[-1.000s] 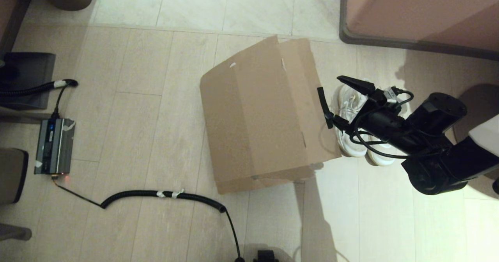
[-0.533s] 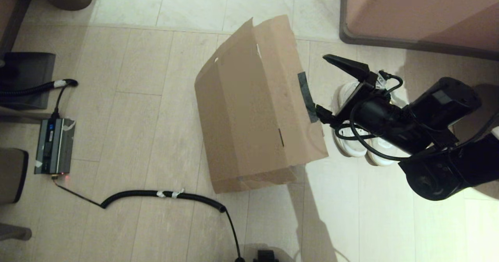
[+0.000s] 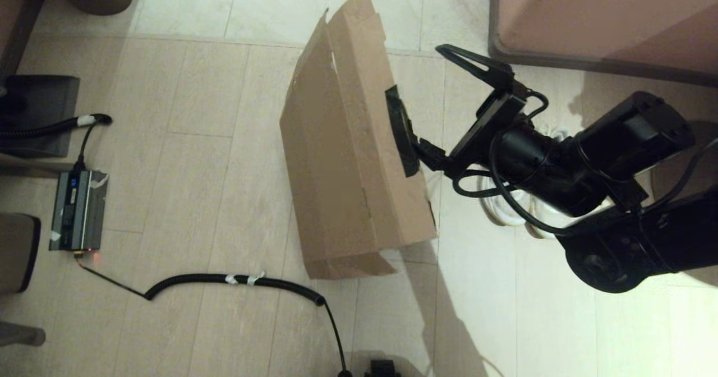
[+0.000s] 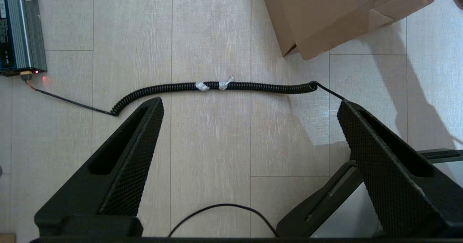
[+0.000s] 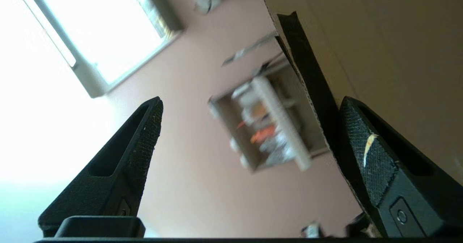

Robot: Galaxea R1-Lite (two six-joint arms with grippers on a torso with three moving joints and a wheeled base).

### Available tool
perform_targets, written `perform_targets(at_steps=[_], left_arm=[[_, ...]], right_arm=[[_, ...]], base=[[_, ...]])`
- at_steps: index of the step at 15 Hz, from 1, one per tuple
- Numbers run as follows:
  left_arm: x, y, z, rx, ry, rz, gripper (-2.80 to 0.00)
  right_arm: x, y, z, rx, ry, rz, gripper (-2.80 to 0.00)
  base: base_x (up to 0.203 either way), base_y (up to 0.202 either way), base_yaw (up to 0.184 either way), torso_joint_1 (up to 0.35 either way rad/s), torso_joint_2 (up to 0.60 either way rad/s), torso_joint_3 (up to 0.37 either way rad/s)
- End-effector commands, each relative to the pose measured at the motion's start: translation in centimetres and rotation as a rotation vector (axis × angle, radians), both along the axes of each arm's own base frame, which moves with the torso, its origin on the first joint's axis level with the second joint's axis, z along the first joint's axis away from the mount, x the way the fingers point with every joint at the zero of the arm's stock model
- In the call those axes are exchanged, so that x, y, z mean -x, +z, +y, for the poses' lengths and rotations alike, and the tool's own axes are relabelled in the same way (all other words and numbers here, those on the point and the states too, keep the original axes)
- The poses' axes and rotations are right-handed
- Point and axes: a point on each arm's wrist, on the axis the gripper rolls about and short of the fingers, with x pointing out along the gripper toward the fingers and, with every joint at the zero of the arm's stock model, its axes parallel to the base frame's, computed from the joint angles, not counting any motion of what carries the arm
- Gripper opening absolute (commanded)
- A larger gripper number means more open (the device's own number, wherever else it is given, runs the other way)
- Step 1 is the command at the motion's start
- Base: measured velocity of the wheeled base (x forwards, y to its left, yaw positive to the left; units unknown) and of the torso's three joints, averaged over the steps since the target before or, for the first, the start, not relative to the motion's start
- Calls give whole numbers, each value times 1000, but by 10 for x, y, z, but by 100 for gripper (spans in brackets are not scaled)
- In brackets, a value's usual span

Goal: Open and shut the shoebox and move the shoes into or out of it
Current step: Open the shoe box

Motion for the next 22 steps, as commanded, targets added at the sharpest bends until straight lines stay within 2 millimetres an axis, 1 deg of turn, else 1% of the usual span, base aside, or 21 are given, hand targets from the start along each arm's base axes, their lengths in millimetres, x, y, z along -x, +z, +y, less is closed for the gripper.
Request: perform_targets(at_steps=[1, 4, 5, 7, 8, 10, 11, 13, 15, 16, 18, 20, 22], left_arm=[[-1, -2, 0, 0, 0, 9, 0], [-1, -2, 0, 0, 0, 8, 0], [-1, -2, 0, 0, 0, 9, 0], [-1, -2, 0, 0, 1, 9, 0], [-1, -2, 0, 0, 0, 8, 0], [-1, -2, 0, 0, 0, 8, 0], [-1, -2, 0, 0, 0, 9, 0], [-1, -2, 0, 0, 1, 9, 0], [-1, -2, 0, 0, 0, 9, 0], [-1, -2, 0, 0, 0, 8, 0], [-1, -2, 0, 0, 0, 9, 0], [-1, -2, 0, 0, 1, 8, 0], [-1, -2, 0, 0, 0, 9, 0]], right_arm=[[3, -5, 21, -1, 65, 7, 0], [6, -24, 55, 24, 143, 37, 0], [9, -30, 72, 31, 182, 44, 0], [9, -38, 100, 29, 243, 36, 0], [13, -41, 116, 24, 279, 27, 0], [28, -46, 147, 17, 359, 16, 0], [35, -52, 160, 23, 394, 20, 0], [48, -68, 182, 41, 449, 35, 0], [53, -86, 198, 66, 461, 22, 0], [52, -90, 201, 73, 443, -13, 0], [42, -91, 193, 78, 406, -20, 0], [24, -90, 179, 81, 349, -31, 0], [3, -93, 162, 95, 272, -56, 0]], base=[[0, 0, 0, 0, 0, 0], [0, 0, 0, 0, 0, 0], [0, 0, 0, 0, 0, 0], [0, 0, 0, 0, 0, 0], [0, 0, 0, 0, 0, 0], [0, 0, 0, 0, 0, 0], [0, 0, 0, 0, 0, 0], [0, 0, 0, 0, 0, 0], [0, 0, 0, 0, 0, 0], [0, 0, 0, 0, 0, 0], [0, 0, 0, 0, 0, 0], [0, 0, 0, 0, 0, 0], [0, 0, 0, 0, 0, 0]])
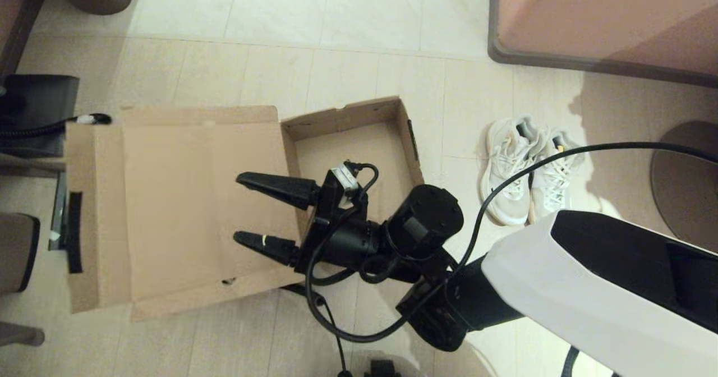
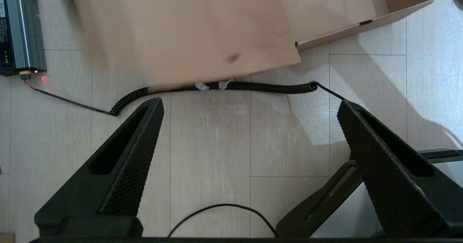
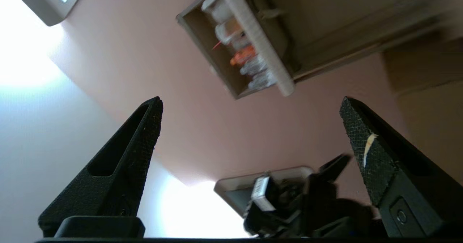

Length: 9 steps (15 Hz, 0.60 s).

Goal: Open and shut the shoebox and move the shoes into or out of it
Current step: Open the shoe box, then put the shoes into the shoe box

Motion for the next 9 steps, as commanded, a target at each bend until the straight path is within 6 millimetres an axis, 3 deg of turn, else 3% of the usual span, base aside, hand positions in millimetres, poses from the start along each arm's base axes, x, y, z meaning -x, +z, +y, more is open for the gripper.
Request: perform_targets(at_steps=[1, 5, 9], left_arm=[[-1, -2, 0, 0, 1, 8, 0], [-1, -2, 0, 0, 0, 8, 0], [-1, -2, 0, 0, 0, 9, 0]], right_arm=[[-20, -4, -17, 6, -60, -11, 0], [-71, -19, -75, 63, -306, -153, 0], [-91, -13, -129, 183, -571, -501, 0]], base=[[0, 0, 0, 0, 0, 0], [0, 0, 0, 0, 0, 0], [0, 0, 0, 0, 0, 0]])
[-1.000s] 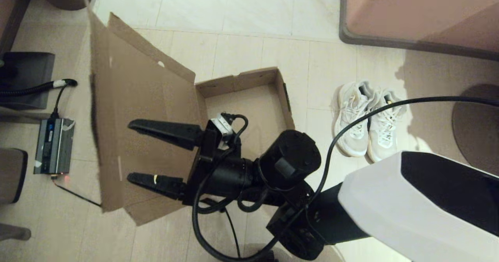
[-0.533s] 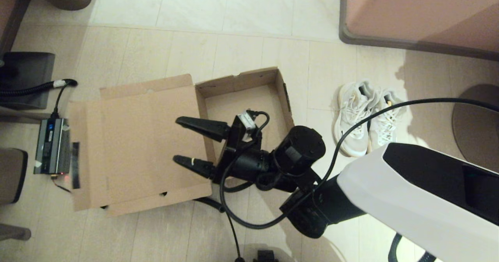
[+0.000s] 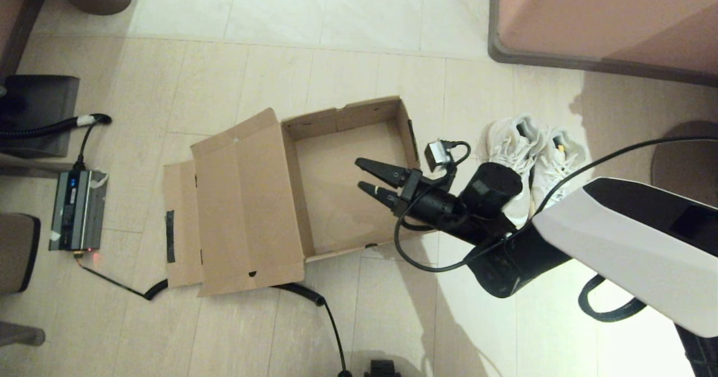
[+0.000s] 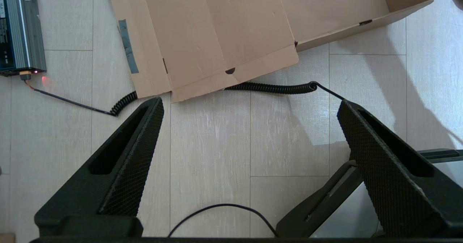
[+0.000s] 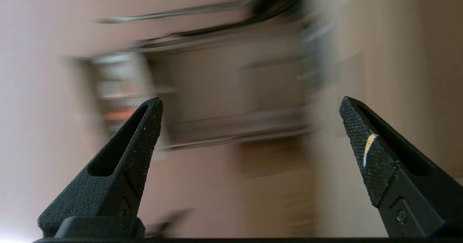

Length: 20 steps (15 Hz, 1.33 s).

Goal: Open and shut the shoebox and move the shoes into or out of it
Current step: Put the shoes into the shoe box

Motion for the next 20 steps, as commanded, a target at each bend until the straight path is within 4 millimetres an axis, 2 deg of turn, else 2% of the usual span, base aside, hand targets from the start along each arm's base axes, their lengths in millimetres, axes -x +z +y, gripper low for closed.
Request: perform_targets(at_steps=[1, 4, 6, 7, 9, 12, 15, 17, 20], left_arm=[[-1, -2, 0, -1, 0, 9, 0], [-1, -2, 0, -1, 0, 9, 0], [-1, -2, 0, -1, 0, 9, 0], [-1, -2, 0, -1, 1, 9, 0], [-1, -2, 0, 0, 0, 9, 0], [-1, -2, 0, -1, 0, 9, 0], [-1, -2, 0, 0, 0, 9, 0], [-1, -2, 0, -1, 0, 8, 0], [-1, -2, 0, -1, 1, 8, 0]], right_arm=[[-3, 9, -19, 92, -111, -182, 0], [-14, 0, -35, 339, -411, -376, 0], [-19, -6, -36, 467, -510, -421, 0], [-21, -3, -34, 464, -517, -433, -280], [-28, 7, -31, 469, -526, -437, -280], [-54, 18, -25, 541, -604, -437, -280], [-82, 7, -18, 676, -767, -427, -280], [-86, -1, -17, 771, -777, -405, -280], [-94, 5, -8, 825, -827, -413, -280]], base=[[0, 0, 0, 0, 0, 0], [0, 0, 0, 0, 0, 0], [0, 0, 0, 0, 0, 0], [0, 0, 0, 0, 0, 0], [0, 0, 0, 0, 0, 0], [0, 0, 0, 0, 0, 0], [0, 0, 0, 0, 0, 0], [0, 0, 0, 0, 0, 0], [0, 0, 0, 0, 0, 0]])
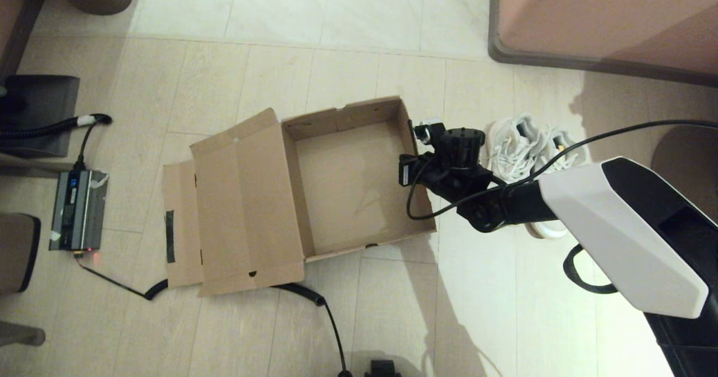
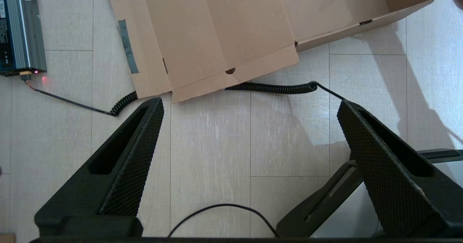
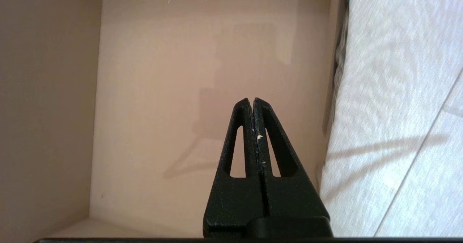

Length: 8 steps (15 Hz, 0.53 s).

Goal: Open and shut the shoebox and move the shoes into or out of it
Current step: Put the shoes into the shoe box

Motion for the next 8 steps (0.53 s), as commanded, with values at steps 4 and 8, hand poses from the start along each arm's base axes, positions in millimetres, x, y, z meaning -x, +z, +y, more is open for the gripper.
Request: perform_targets(at_steps=[4, 8], left_arm=[[-1, -2, 0, 0, 0, 9, 0], [-1, -2, 0, 0, 0, 10, 0]], right_arm=[[-13, -8, 15, 130, -135, 35, -280], [-16, -24, 16, 196, -175, 65, -280]], base=[[0, 0, 0, 0, 0, 0], [0, 0, 0, 0, 0, 0]])
